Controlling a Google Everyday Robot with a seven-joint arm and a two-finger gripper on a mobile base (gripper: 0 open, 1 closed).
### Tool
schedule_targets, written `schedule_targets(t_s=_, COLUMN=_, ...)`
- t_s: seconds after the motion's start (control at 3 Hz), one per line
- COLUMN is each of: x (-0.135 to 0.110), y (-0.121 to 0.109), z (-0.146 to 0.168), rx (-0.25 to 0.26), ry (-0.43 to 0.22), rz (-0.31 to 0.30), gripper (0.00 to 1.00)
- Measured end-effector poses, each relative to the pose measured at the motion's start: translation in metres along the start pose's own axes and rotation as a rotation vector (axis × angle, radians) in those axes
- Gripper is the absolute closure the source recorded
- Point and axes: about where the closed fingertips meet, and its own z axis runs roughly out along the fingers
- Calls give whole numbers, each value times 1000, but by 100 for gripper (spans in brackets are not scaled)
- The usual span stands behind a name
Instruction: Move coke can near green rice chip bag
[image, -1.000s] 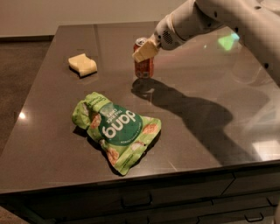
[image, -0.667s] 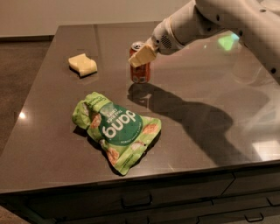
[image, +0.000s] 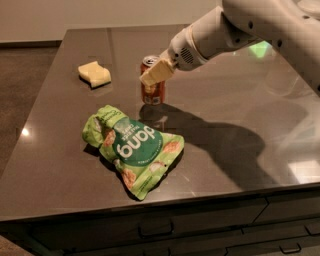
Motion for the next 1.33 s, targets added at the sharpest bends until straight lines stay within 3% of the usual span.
schedule_targets(t_s=1.0, x=17, y=19, z=15, rx=-49, ry=28, rz=-11, gripper=15)
schedule_targets(t_s=1.33, x=16, y=21, z=16, rx=-52, ry=29, rz=-13, gripper=0)
